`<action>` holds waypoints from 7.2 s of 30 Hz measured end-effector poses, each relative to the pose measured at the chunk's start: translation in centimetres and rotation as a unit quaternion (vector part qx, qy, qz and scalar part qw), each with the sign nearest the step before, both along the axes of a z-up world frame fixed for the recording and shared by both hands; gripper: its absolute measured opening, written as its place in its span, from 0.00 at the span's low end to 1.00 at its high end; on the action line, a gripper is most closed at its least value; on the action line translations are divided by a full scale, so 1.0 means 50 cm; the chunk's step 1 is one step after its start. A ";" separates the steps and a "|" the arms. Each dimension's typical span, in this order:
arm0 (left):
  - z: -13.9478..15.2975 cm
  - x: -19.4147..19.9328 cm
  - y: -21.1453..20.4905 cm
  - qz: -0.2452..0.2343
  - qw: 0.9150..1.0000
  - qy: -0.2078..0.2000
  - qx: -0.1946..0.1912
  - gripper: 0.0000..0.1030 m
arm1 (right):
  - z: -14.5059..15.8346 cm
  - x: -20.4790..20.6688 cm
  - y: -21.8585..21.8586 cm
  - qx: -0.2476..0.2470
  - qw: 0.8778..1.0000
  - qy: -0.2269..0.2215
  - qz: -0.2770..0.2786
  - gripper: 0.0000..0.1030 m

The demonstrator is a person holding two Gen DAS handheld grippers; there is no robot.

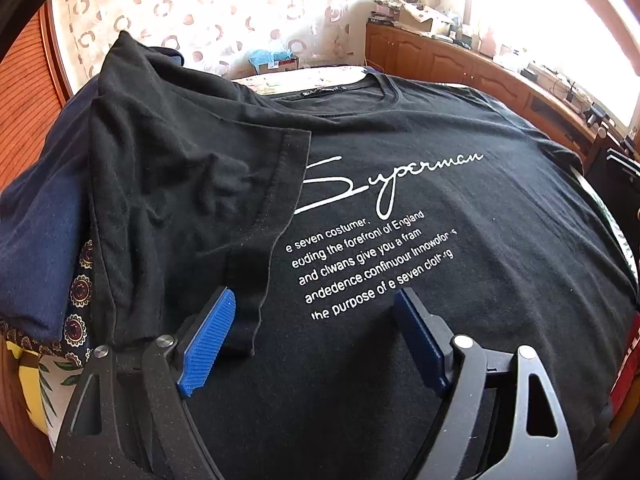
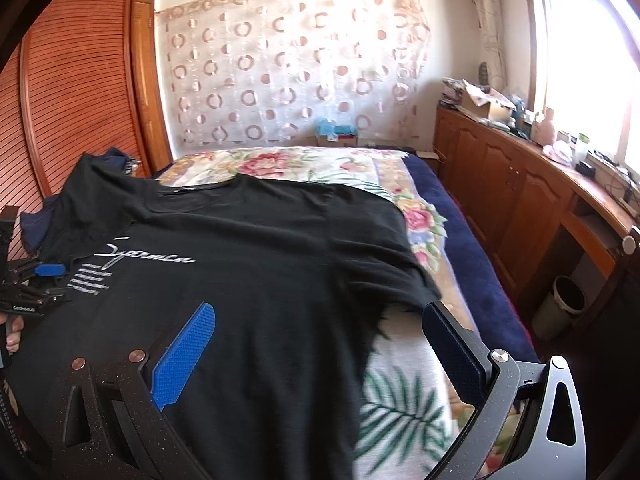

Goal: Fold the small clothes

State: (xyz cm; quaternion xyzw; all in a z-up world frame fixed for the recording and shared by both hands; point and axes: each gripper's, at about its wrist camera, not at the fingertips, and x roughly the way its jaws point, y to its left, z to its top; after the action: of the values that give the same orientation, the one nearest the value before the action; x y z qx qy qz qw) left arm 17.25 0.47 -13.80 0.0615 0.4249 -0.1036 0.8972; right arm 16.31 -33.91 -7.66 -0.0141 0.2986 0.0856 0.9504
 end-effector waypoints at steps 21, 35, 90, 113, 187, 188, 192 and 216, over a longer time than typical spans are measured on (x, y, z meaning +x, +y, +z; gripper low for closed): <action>-0.009 0.010 -0.020 -0.023 1.000 0.013 0.003 1.00 | 0.012 0.130 -0.041 0.039 0.992 0.117 -0.037 0.80; -0.009 0.010 -0.020 -0.023 1.000 0.012 0.003 1.00 | 0.047 0.134 -0.030 -0.008 0.994 0.105 -0.036 0.10; 0.130 -0.127 -0.116 -0.025 0.987 -0.132 -0.088 1.00 | 0.075 0.107 -0.017 -0.017 0.993 0.108 -0.041 0.03; 0.117 -0.140 -0.078 -0.002 0.988 -0.130 -0.088 1.00 | 0.221 0.004 0.298 -0.061 0.988 -0.001 0.145 0.35; 0.200 0.263 0.202 0.057 0.996 -0.067 0.007 0.44 | 0.096 0.110 0.252 -0.024 0.990 0.107 0.090 0.54; 0.199 0.263 0.200 0.052 0.996 -0.067 0.007 0.40 | 0.106 0.117 0.246 -0.024 0.991 0.102 0.083 0.56; 0.197 0.266 0.192 0.041 0.997 -0.062 0.009 0.33 | 0.155 0.176 0.235 -0.031 0.994 0.075 0.076 0.57; 0.232 0.211 0.150 0.022 0.994 -0.108 -0.007 0.05 | 0.116 0.427 0.279 -0.042 0.981 0.147 0.117 0.07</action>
State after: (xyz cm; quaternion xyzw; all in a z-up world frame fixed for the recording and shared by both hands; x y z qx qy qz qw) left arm 27.82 7.98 -2.20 0.0564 0.3258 -0.0798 0.9404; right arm 37.65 -19.96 -1.85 -0.0759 0.4345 0.1846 0.8783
